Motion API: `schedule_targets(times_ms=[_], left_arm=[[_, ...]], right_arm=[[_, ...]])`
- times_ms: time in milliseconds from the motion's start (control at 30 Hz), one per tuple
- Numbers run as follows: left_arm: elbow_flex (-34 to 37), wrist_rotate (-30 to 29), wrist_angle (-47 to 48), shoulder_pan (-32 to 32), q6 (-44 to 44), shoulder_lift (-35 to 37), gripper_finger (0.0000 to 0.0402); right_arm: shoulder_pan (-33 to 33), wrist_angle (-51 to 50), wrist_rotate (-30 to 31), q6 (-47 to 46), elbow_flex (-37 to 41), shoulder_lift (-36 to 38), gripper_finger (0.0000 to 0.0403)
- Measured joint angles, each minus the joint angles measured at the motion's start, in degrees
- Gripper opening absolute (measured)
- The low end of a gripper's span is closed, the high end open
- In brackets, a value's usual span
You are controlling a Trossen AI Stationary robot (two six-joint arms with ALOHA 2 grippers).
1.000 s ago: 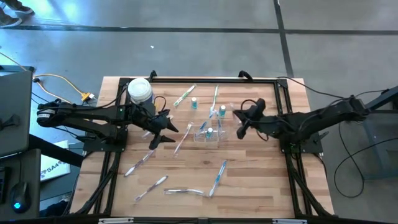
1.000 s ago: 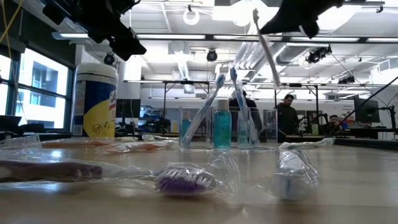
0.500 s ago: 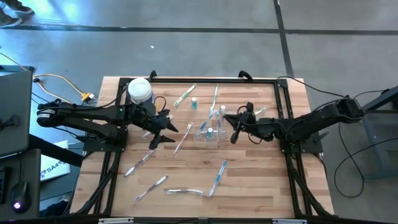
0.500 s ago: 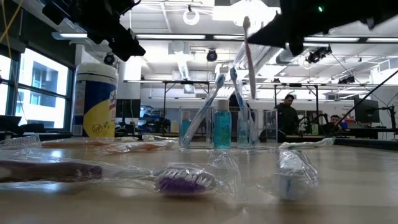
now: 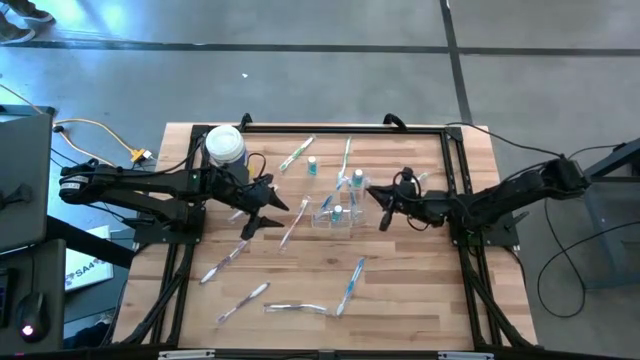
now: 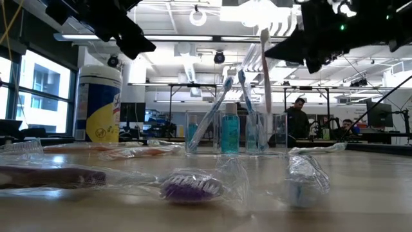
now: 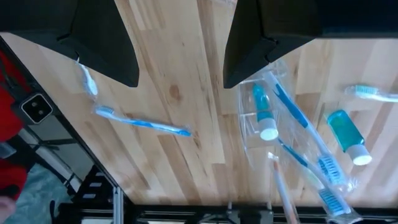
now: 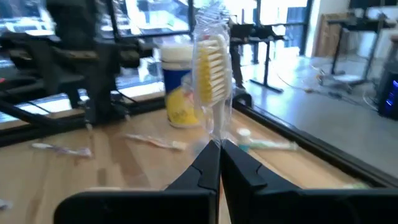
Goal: Pick & Place toothbrushing station
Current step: Put the right orange toothbrush into the right section of the transparent organizer
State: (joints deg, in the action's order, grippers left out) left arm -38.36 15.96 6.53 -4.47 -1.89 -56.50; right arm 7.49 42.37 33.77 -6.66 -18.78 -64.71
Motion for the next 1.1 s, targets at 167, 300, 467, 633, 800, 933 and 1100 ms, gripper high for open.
schedule_targets(times_ms=[167, 300, 467, 633, 800, 933, 1100], left_arm=[[0.01, -3.27, -0.70, -0.02, 0.16, -0.01, 0.0234], [0.00, -5.98, -0.72, -0.01, 0.60, -0.01, 0.0234], [0.01, -6.11, -0.48, -0.02, 0.85, -0.01, 0.0234], [0.00, -6.10, -0.48, -0.02, 0.87, -0.01, 0.0234], [0.00, -6.11, -0.41, -0.02, 1.01, -0.01, 0.0234], [0.01, -6.13, -0.37, -0.02, 2.16, -0.01, 0.0234], [0.01, -6.13, 0.12, -0.02, 2.34, -0.01, 0.0234]], right_arm=[[-1.33, 1.23, -1.18, -3.16, 2.40, -0.01, 0.0003], [-1.30, 3.26, -2.48, -3.18, 2.92, -0.79, 0.0003], [-1.30, 5.23, -2.57, -3.54, 2.92, -3.82, 0.0003], [-1.32, 10.08, -2.82, -3.60, 2.92, -8.51, 0.0003], [-1.32, 12.81, -2.62, -4.03, 2.92, -12.36, 0.0003], [-2.05, 12.33, -2.44, -6.63, 2.92, -13.74, 0.0003], [-3.08, 11.62, -4.16, -8.54, 2.92, -15.05, 0.0003]])
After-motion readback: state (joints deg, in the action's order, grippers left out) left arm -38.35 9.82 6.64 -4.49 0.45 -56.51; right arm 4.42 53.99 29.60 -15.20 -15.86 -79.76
